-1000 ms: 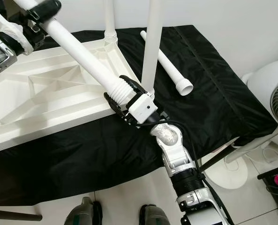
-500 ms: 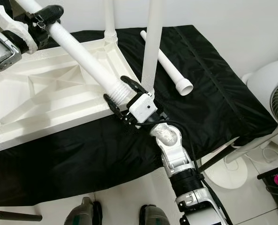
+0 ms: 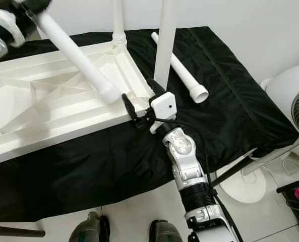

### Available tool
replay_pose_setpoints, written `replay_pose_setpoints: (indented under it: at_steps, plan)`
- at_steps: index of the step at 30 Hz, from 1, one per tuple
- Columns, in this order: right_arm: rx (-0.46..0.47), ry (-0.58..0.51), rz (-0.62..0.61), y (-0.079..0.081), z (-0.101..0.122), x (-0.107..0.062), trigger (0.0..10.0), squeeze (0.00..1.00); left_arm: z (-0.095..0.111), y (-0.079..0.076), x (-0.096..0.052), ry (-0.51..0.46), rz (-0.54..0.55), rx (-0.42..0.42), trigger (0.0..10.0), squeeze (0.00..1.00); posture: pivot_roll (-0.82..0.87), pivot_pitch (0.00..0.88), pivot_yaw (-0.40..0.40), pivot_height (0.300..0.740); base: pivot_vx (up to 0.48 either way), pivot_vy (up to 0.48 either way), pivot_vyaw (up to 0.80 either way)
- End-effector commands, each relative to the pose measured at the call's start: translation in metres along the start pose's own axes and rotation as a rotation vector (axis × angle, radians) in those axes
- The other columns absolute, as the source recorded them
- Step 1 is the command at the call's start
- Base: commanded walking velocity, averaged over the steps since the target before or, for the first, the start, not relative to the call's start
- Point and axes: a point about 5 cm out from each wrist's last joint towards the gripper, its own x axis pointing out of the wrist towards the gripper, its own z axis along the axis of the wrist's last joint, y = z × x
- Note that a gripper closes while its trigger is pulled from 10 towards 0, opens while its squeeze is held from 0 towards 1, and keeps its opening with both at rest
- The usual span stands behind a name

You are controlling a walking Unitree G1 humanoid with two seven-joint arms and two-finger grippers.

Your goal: Building children table

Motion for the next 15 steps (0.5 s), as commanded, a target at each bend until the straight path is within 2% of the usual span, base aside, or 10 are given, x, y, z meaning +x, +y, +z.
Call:
replay_pose_setpoints:
  at_steps: [1,5,6,7,9,11,12,14,15]
  plan:
    - [0.045,0.028,-0.013,0.002,0.001,0.006,10.0,0.00,0.008,-0.017,0.001,-0.034,-0.138,0.079,10.0,0.00,-0.04,0.095,-0.006,0.740,0.000,0.000,0.00]
    - [0.059,0.052,-0.011,0.005,0.002,0.010,10.0,0.00,0.008,-0.024,0.002,-0.054,-0.135,0.110,10.0,0.00,-0.03,0.093,-0.011,0.740,0.000,0.000,0.00]
    - [0.091,0.064,0.005,0.008,0.003,0.015,10.0,0.00,0.000,-0.031,0.003,-0.057,-0.119,0.176,10.0,0.00,-0.03,0.091,-0.018,0.740,0.000,0.000,0.00]
    - [0.091,0.064,0.005,0.008,0.003,0.015,10.0,0.00,0.000,-0.031,0.003,-0.057,-0.119,0.176,10.0,0.00,-0.03,0.091,-0.018,0.740,0.000,0.000,0.00]
    - [0.118,0.075,0.035,0.013,0.005,0.021,10.0,0.00,-0.017,-0.046,0.005,-0.069,-0.111,0.257,10.0,0.00,-0.03,0.089,-0.027,0.740,0.000,0.000,0.00]
    - [0.113,0.073,0.037,0.014,0.006,0.022,10.0,0.00,-0.018,-0.048,0.006,-0.069,-0.112,0.255,10.0,0.00,-0.03,0.089,-0.027,0.740,0.000,0.000,0.00]
    - [0.075,0.048,0.052,0.015,0.009,0.025,10.0,0.00,-0.031,-0.056,0.007,-0.050,-0.120,0.302,10.0,0.00,-0.02,0.087,-0.033,0.740,0.000,0.000,0.00]
    - [0.075,0.048,0.052,0.015,0.009,0.025,10.0,0.00,-0.031,-0.056,0.007,-0.050,-0.120,0.302,10.0,0.00,-0.02,0.087,-0.033,0.740,0.000,0.000,0.00]
    - [0.055,0.049,0.055,0.016,0.010,0.028,10.0,0.00,-0.041,-0.065,0.008,-0.045,-0.132,0.352,10.0,0.00,-0.02,0.085,-0.039,0.740,0.000,0.000,0.00]
